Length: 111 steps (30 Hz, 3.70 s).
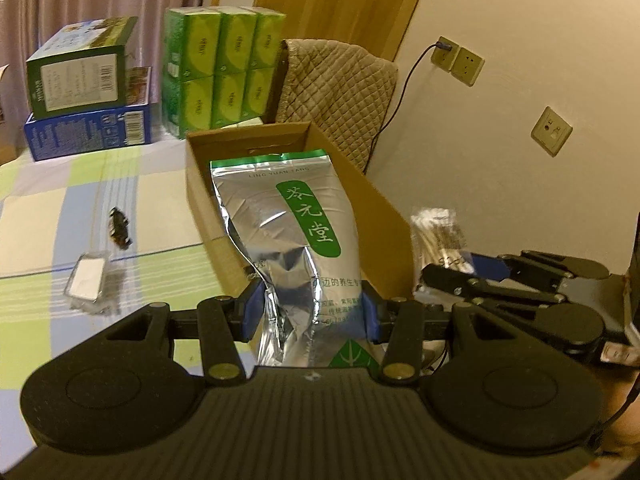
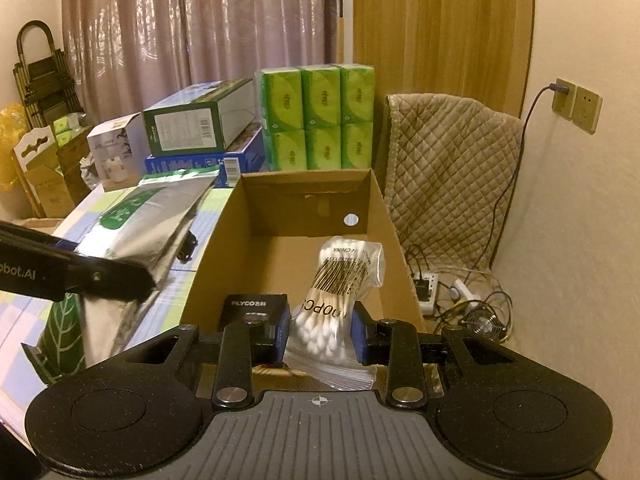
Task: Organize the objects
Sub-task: 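Lower the snack bag into the box with the left tool while the right tool lowers the swab bag, then open both tools and withdraw them from the box back over the table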
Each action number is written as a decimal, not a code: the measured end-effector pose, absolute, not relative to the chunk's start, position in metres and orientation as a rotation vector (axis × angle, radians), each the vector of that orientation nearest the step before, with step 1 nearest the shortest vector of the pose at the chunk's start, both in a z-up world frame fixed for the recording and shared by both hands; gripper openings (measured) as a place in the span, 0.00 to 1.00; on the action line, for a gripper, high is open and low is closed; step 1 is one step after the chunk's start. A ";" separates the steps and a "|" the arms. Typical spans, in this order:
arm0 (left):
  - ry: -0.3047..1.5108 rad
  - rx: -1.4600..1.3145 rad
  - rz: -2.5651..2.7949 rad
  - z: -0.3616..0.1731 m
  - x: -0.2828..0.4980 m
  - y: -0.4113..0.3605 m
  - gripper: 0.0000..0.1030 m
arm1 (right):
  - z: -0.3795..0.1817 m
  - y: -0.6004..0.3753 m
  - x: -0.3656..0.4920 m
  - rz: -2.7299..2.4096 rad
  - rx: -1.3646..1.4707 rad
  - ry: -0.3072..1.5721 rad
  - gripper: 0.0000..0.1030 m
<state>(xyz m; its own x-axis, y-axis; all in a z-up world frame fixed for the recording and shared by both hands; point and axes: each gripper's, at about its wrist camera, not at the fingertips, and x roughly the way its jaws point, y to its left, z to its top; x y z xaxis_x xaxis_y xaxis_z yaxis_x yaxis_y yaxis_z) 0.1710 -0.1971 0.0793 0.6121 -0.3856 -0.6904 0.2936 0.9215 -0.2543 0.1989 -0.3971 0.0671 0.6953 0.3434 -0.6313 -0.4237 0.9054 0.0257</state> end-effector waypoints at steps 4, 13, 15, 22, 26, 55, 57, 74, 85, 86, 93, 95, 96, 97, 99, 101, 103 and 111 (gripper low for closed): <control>0.826 -0.121 -0.401 0.079 0.183 -0.207 0.42 | 0.066 -0.400 0.209 0.431 -0.131 0.682 0.28; 0.838 -0.124 -0.405 0.075 0.208 -0.218 0.42 | 0.063 -0.401 0.232 0.435 -0.146 0.691 0.28; 0.838 -0.129 -0.403 0.075 0.213 -0.218 0.42 | 0.062 -0.400 0.237 0.435 -0.149 0.693 0.28; 0.839 -0.146 -0.388 0.073 0.230 -0.218 0.42 | 0.061 -0.400 0.251 0.434 -0.155 0.694 0.28; 0.842 -0.155 -0.383 0.071 0.236 -0.219 0.42 | 0.061 -0.400 0.258 0.434 -0.160 0.694 0.28; 0.828 -0.170 -0.315 0.068 0.235 -0.199 0.61 | 0.064 -0.394 0.256 0.448 -0.147 0.696 0.28; 0.826 -0.172 -0.312 0.069 0.232 -0.197 0.61 | 0.066 -0.392 0.255 0.449 -0.149 0.695 0.28; 0.802 -0.180 -0.300 0.078 0.222 -0.180 0.67 | 0.069 -0.380 0.250 0.462 -0.152 0.698 0.28; 0.800 -0.183 -0.278 0.076 0.219 -0.167 0.68 | 0.072 -0.394 0.258 0.424 -0.051 0.673 0.76; 0.801 -0.183 -0.274 0.076 0.219 -0.165 0.69 | 0.072 -0.395 0.258 0.420 -0.052 0.678 0.76; 0.806 -0.179 -0.252 0.071 0.213 -0.153 0.70 | 0.073 -0.396 0.249 0.421 -0.065 0.695 0.76; 0.806 -0.174 -0.246 0.071 0.209 -0.150 0.73 | 0.075 -0.394 0.246 0.423 -0.063 0.697 0.76; 0.804 -0.169 -0.241 0.071 0.207 -0.148 0.74 | 0.077 -0.393 0.244 0.424 -0.058 0.697 0.76; 0.802 -0.160 -0.235 0.071 0.205 -0.146 0.75 | 0.077 -0.391 0.244 0.425 -0.053 0.700 0.76; 0.802 -0.152 -0.225 0.072 0.201 -0.141 0.77 | 0.078 -0.387 0.240 0.426 -0.052 0.705 0.76; 0.800 -0.156 -0.219 0.072 0.196 -0.135 0.78 | 0.079 -0.381 0.235 0.431 -0.058 0.705 0.76; 0.796 -0.154 -0.206 0.073 0.192 -0.129 0.81 | 0.080 -0.375 0.231 0.438 -0.062 0.706 0.76; 0.773 -0.149 -0.164 0.081 0.173 -0.099 0.86 | 0.083 -0.349 0.218 0.474 -0.081 0.706 0.76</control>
<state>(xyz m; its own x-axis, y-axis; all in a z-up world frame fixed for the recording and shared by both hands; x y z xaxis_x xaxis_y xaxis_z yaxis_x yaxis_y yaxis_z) 0.1732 -0.0985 0.0812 0.7041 -0.2014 -0.6809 0.0920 0.9767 -0.1937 0.2176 -0.3487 0.0828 0.6601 0.3912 -0.6412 -0.4451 0.8914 0.0856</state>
